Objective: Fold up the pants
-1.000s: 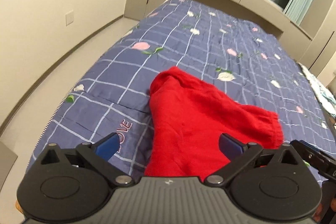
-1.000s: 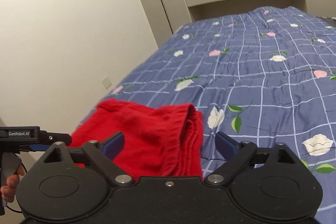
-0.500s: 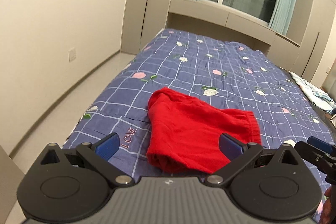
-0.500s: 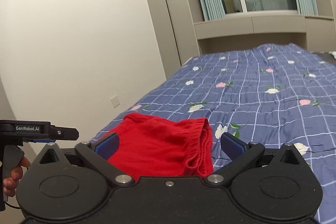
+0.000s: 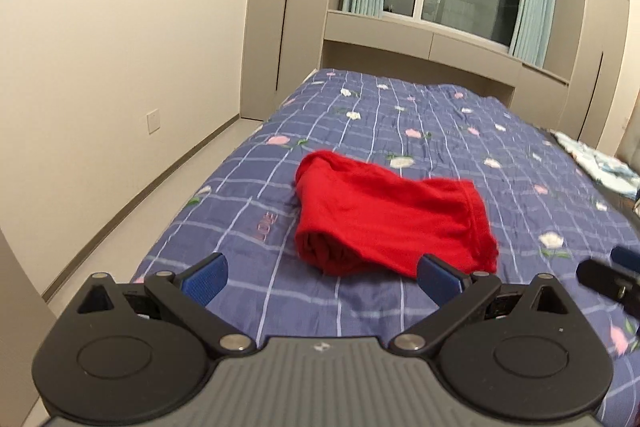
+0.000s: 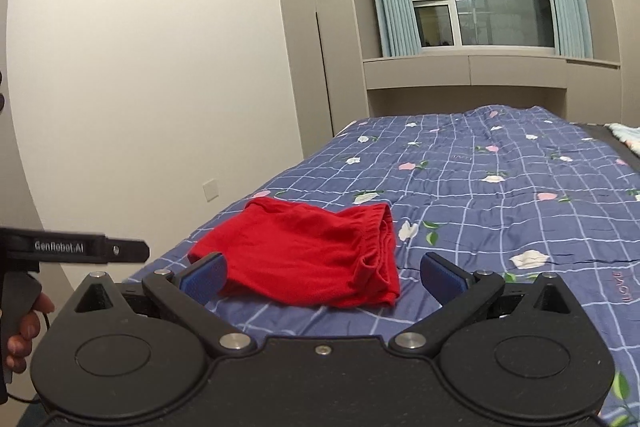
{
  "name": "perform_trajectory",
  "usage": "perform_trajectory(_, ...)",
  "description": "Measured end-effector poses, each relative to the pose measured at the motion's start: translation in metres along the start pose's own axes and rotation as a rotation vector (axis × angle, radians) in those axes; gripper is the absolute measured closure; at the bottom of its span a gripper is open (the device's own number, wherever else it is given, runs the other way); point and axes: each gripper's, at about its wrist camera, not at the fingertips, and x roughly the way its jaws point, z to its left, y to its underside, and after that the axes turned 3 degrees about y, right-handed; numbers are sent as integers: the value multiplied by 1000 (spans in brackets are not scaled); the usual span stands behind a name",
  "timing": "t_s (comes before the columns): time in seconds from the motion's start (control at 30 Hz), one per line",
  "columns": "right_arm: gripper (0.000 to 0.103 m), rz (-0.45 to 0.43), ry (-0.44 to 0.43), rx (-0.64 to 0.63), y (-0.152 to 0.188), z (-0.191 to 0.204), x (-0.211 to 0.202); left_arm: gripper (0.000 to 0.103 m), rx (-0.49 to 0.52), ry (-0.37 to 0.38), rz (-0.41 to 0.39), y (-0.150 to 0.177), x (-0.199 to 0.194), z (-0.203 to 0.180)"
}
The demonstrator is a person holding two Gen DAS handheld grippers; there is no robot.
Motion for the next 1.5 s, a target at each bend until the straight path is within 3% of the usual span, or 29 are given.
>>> perform_trajectory(0.37, 1, 0, 47, 8, 21, 4, -17, 0, 95, -14, -8, 28, -15, -13)
perform_trajectory(0.77, 0, -75, 114, -3, 44, 3, -25, 0, 123, -39, -71, 33, -17, -18)
perform_trajectory(1.1, 0, -43, 117, 28, 56, -5, -20, 0, 188, -54, -37, 46, -13, -24)
perform_trajectory(1.5, 0, -43, 110, 27, 60, -5, -23, 0, 185, -57, -34, 47, -14, -21)
